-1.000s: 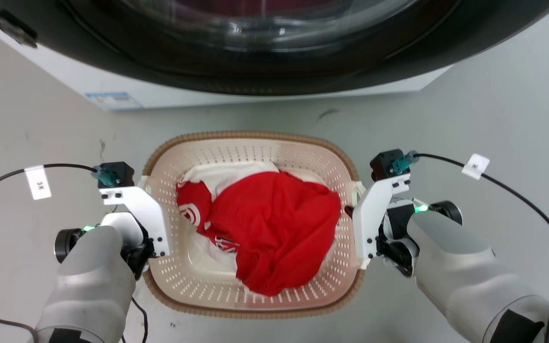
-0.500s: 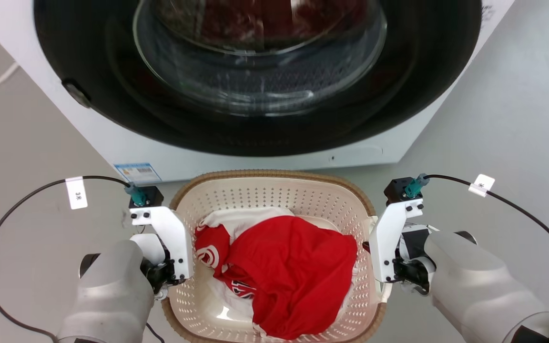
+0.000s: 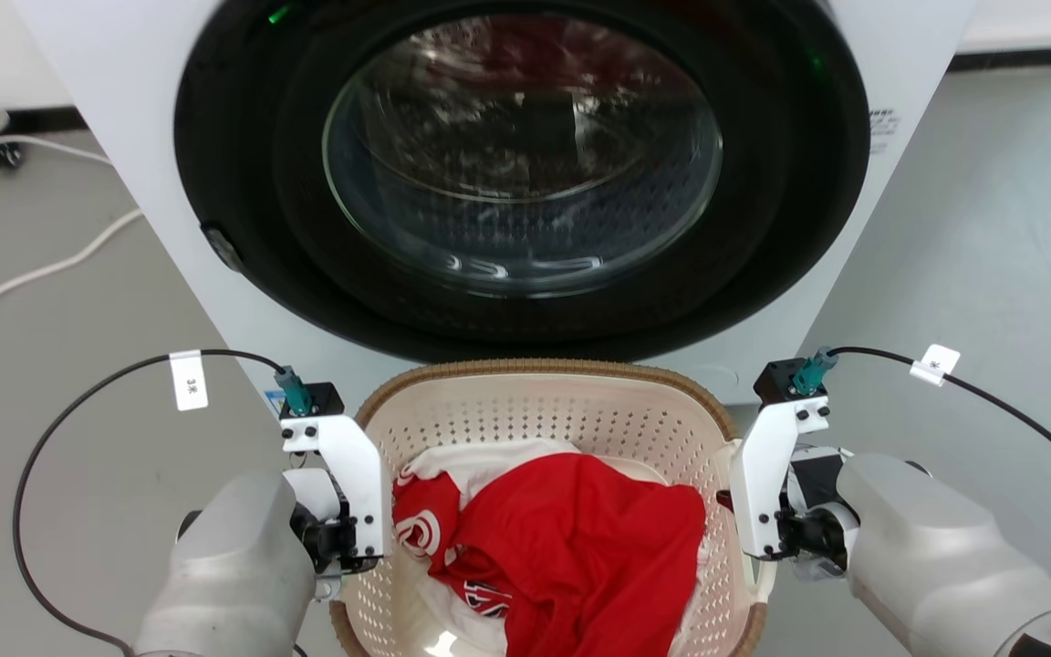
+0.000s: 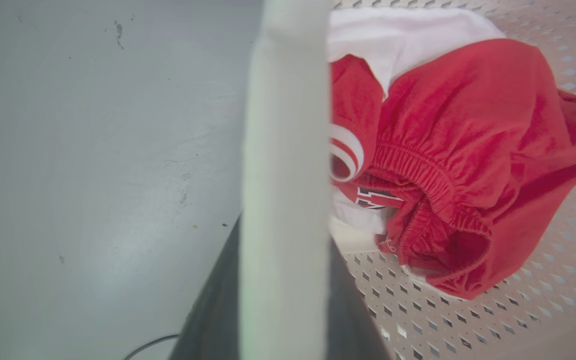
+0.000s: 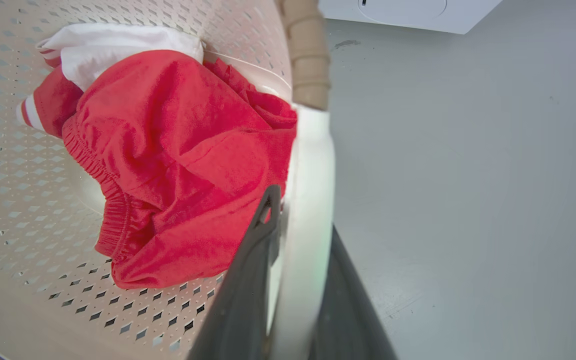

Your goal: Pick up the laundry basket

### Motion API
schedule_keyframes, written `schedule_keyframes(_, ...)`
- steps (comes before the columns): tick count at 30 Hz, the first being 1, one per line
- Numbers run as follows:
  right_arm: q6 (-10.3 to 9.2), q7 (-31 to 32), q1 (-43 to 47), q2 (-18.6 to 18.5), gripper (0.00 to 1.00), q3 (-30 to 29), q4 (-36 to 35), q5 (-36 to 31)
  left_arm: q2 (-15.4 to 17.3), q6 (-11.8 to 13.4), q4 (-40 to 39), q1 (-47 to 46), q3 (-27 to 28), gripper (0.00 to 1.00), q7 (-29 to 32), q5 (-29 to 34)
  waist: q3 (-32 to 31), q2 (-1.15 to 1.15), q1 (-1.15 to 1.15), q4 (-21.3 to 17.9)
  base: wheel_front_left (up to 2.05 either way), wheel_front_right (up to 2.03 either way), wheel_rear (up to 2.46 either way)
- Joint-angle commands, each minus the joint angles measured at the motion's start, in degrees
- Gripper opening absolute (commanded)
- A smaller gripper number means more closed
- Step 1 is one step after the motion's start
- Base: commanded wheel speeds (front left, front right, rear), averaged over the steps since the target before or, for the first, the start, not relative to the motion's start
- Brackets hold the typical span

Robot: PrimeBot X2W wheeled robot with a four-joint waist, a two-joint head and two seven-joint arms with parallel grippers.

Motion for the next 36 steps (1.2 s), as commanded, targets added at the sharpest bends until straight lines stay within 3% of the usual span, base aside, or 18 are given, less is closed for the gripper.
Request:
schedule_keyframes(1, 0.65, -0.03, 0.81, -0.08, 0.0, 0.07, -0.66, 0.26, -0.51, -0.23, -0.06, 0.91, -0.34, 0.0, 0.79, -0.23, -1.57, 0.0, 0.01, 0.39, 0.0, 0.0, 0.0)
schedule_keyframes(22, 0.63, 2.49, 3.84, -0.61, 0.0, 0.98, -0.4, 1.7, -1.65, -0.33, -0.67, 4.3, -3.97, 0.0, 5.36, -3.85, -8.69, 0.0, 0.01, 1.87, 0.0, 0.0, 0.0)
schedule_keyframes(36, 0.64, 2.44, 5.12, -0.03, 0.0, 1.34, -0.31, 2.23, -2.5, -0.47, -0.76, 5.47, -5.28, 0.0, 7.27, -6.38, -9.33, 0.0, 0.01, 1.91, 0.0, 0.0, 0.0)
